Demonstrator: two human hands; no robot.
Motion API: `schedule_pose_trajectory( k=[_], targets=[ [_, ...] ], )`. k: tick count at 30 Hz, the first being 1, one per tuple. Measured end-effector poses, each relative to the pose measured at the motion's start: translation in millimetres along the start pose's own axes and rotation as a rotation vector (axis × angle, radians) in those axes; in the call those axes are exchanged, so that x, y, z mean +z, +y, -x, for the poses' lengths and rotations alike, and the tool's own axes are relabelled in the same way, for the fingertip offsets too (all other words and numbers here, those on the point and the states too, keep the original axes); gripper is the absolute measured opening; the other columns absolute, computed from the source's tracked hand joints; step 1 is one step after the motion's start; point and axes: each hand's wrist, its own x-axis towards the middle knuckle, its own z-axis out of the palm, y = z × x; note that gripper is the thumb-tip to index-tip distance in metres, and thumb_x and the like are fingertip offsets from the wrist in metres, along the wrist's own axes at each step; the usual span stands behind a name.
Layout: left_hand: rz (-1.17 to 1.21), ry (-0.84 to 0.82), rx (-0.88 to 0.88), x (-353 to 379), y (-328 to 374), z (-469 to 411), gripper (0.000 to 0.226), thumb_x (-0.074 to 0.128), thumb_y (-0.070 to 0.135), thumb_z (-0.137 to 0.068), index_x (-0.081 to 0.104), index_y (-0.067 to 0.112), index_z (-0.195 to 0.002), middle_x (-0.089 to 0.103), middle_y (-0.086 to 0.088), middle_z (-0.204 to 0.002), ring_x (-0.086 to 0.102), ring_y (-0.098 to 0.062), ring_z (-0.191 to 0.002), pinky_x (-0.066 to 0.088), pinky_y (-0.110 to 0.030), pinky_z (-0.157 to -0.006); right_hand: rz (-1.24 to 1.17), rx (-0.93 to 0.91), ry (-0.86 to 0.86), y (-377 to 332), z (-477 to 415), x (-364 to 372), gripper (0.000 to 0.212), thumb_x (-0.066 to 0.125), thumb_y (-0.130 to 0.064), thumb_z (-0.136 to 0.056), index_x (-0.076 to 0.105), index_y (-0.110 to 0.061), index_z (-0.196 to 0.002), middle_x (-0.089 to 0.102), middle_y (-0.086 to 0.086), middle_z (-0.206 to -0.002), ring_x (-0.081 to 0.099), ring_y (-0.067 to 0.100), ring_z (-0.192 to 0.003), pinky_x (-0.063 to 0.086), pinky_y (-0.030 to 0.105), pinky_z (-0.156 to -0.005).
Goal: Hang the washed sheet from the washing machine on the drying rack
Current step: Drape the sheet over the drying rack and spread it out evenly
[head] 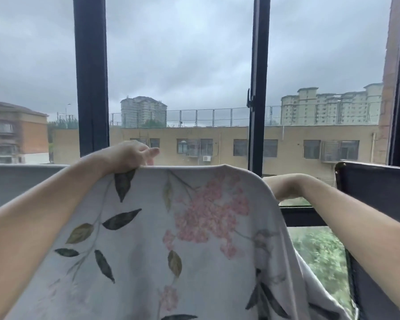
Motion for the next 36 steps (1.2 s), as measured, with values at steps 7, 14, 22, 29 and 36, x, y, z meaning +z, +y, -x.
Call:
schedule_pose_trajectory(
  k=[7,14,22,29,36],
  targets=[
    [-0.303,0.414,0.183,21,-11,38,0.066,0.010,0.061,-0.094,0.050,0.023,-0.058,0.047,0.004,-0.053,0.049,-0.013,-0.052,0.036,-0.029,-0.055,-0.349,-0.230,0.330,-68,37,-17,0.036,0.041,-0.039,-0.100,0.070,-0.017,-0.099,0.071,-0.001,-0.095,0.064,0.012,-0.087,0.048,0.024,-0.069],
    [-0.420,0.797,0.381,35,-42,48,0.045,0.021,0.045,-0.098,0.023,0.028,-0.055,0.022,0.015,-0.043,0.030,-0.014,-0.034,0.025,-0.016,-0.046,0.287,-0.291,0.823,-161,32,36,0.055,0.023,-0.045,-0.102,0.049,-0.014,-0.064,0.051,-0.002,-0.057,0.047,0.012,-0.048,0.044,0.028,-0.055],
    [-0.341,0.808,-0.016,-8,-147,75,0.059,0.019,0.042,-0.088,0.054,0.007,-0.056,0.061,-0.024,-0.060,0.060,-0.041,-0.062,0.046,-0.040,-0.064,0.421,-0.143,0.955,-167,23,41,0.056,0.021,-0.037,-0.102,0.045,-0.013,-0.057,0.049,0.001,-0.053,0.049,0.016,-0.049,0.047,0.033,-0.062],
    [-0.323,0.743,-0.009,-17,-162,76,0.053,0.028,0.030,-0.095,0.065,0.004,-0.067,0.067,-0.022,-0.069,0.062,-0.039,-0.067,0.044,-0.037,-0.069,0.477,-0.212,1.090,-268,-12,83,0.053,0.022,-0.039,-0.103,0.051,-0.018,-0.063,0.044,-0.006,-0.053,0.053,0.021,-0.061,0.045,0.031,-0.070],
    [-0.271,0.695,0.147,-30,-198,93,0.049,0.014,0.036,-0.082,0.055,0.016,-0.066,0.067,-0.008,-0.072,0.060,-0.030,-0.072,0.040,-0.035,-0.077,0.484,-0.106,1.265,-333,-45,110,0.056,0.029,-0.035,-0.101,0.062,-0.011,-0.062,0.045,0.001,-0.052,0.048,0.021,-0.050,0.039,0.027,-0.054]
  ],
)
